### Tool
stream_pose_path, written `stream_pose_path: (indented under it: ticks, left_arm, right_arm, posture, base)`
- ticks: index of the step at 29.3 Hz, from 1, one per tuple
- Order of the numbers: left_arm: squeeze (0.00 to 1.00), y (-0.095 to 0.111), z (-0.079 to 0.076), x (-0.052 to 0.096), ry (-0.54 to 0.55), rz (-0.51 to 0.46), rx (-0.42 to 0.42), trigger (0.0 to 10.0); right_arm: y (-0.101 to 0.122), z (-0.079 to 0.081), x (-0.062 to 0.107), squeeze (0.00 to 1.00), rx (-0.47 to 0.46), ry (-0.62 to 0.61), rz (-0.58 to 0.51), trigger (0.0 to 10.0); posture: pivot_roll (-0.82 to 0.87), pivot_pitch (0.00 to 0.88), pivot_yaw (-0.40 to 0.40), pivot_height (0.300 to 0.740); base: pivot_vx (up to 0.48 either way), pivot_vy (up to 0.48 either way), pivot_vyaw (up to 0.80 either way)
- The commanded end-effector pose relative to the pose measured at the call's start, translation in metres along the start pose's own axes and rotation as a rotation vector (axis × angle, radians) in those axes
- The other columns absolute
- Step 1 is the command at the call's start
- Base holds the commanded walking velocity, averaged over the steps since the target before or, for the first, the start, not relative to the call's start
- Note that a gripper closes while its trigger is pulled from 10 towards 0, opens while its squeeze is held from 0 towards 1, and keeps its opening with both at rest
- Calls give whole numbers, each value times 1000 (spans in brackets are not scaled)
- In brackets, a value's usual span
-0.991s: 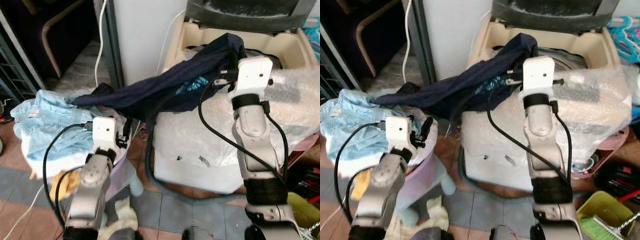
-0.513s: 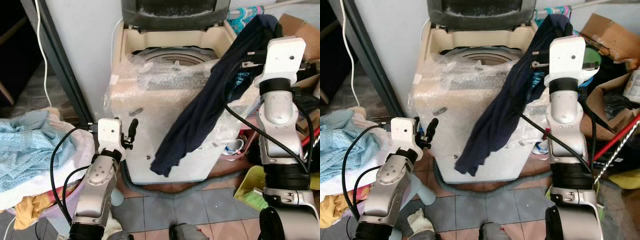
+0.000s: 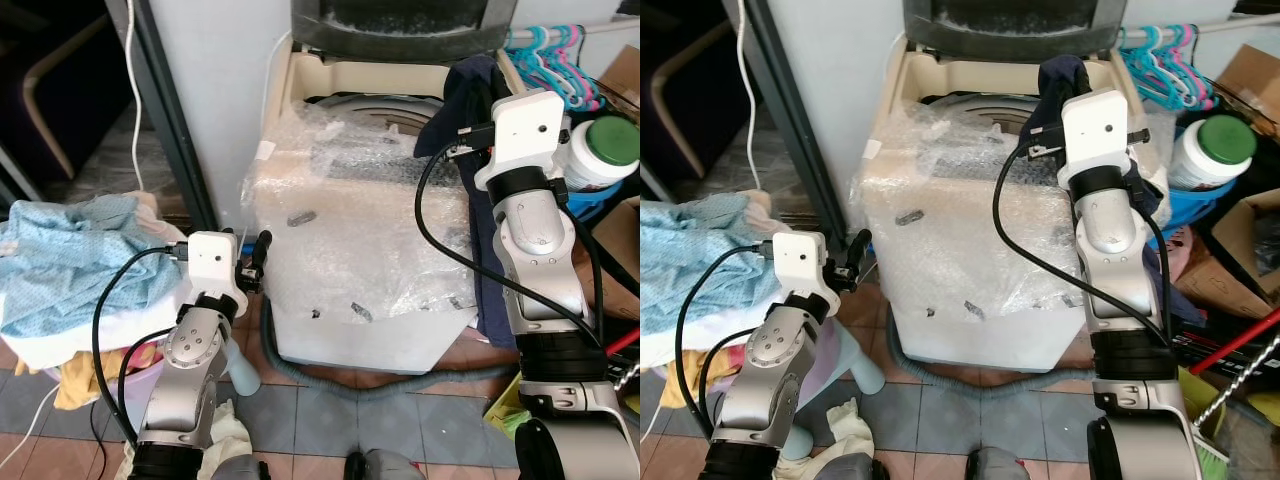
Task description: Clothes washing
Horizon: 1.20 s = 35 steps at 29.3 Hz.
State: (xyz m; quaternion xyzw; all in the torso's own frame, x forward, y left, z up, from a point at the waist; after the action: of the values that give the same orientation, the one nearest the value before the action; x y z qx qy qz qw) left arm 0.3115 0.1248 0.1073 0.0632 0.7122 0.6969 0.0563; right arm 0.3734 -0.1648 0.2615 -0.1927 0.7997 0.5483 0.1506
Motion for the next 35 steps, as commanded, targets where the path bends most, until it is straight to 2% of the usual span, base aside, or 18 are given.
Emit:
stream_pose_path:
  ticks: [1, 7, 14, 18, 22, 26, 28, 29, 31, 32, 33, 34, 35]
  left_arm:
    - [0, -4, 3, 5, 5, 19, -5, 10000]
    - [0, -8, 3, 9, 4, 36, -4, 10000]
    - [0, -8, 2, 9, -2, 40, -4, 10000]
    - [0, -8, 1, 9, -6, 41, -1, 10000]
    - [0, -8, 1, 9, -1, 43, -4, 10000]
    - [0, -9, 3, 10, 5, 46, -7, 10000]
    - [0, -9, 4, 10, 11, 47, -9, 10000]
    - [0, -8, 4, 11, 14, 44, -9, 10000]
    - [0, -8, 5, 11, 15, 42, -9, 10000]
    - [0, -8, 5, 11, 16, 47, -9, 10000]
    - [0, -9, 5, 11, 22, 56, -11, 10000]
    - [0, -9, 5, 11, 22, 56, -11, 10000]
    - [0, -10, 6, 11, 22, 59, -12, 10000]
  right_arm:
    - [10, -4, -6, 0, -4, -4, -43, 10000]
    - [11, -12, -16, 0, 5, -31, -46, 10000]
    - [16, -33, -35, 0, 18, -80, -55, 10000]
    - [24, -38, -51, 0, 35, -49, -72, 10000]
    - [35, -34, -69, 0, 16, 37, -99, 10000]
    - [49, -33, -85, 0, 33, 78, -123, 10000]
    - [61, -39, -95, 0, 30, 63, -146, 10000]
    - [75, -46, -104, 0, 49, 45, -177, 10000]
    - [80, -48, -106, 0, 53, 40, -186, 10000]
    - [102, -58, -115, 0, 74, 13, -232, 10000]
    - [113, -62, -118, 0, 83, -1, -255, 10000]
    - [113, -62, -118, 0, 83, -1, -255, 10000]
    - [127, -67, -122, 0, 98, -19, -283, 10000]
  posture:
    - [-41, 22, 11, 740]
    - [-35, 22, 8, 740]
    - [-37, 25, 12, 740]
    - [-36, 28, 11, 740]
    - [-27, 32, 7, 740]
    - [-19, 32, 4, 740]
    - [-15, 34, 3, 740]
    - [-13, 35, 3, 740]
    - [-13, 35, 3, 740]
    - [-12, 38, 6, 740]
    - [-14, 38, 6, 740]
    - [-14, 38, 6, 740]
    - [-15, 39, 7, 740]
  base:
    - [281, 0, 0]
    - [298, 0, 0]
    - [311, 0, 0]
    - [322, 0, 0]
    - [322, 0, 0]
    - [327, 0, 0]
    - [322, 0, 0]
    - [300, 0, 0]
    - [300, 0, 0]
    - [319, 0, 0]
    - [259, 0, 0]
    - [259, 0, 0]
    - [0, 0, 0]
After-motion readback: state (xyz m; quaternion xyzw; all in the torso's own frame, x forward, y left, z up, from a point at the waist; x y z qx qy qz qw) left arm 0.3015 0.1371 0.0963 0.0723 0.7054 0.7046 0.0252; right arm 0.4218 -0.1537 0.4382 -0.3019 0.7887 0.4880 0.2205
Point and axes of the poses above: a point about 5 cm out from each wrist's last joint towards the gripper, its own x axis pointing back from the gripper into the wrist, its own y axis along the axis of the wrist's last joint, z = x × y, the point moved 4 cm from there along -x, pointing out of the wrist towards the gripper
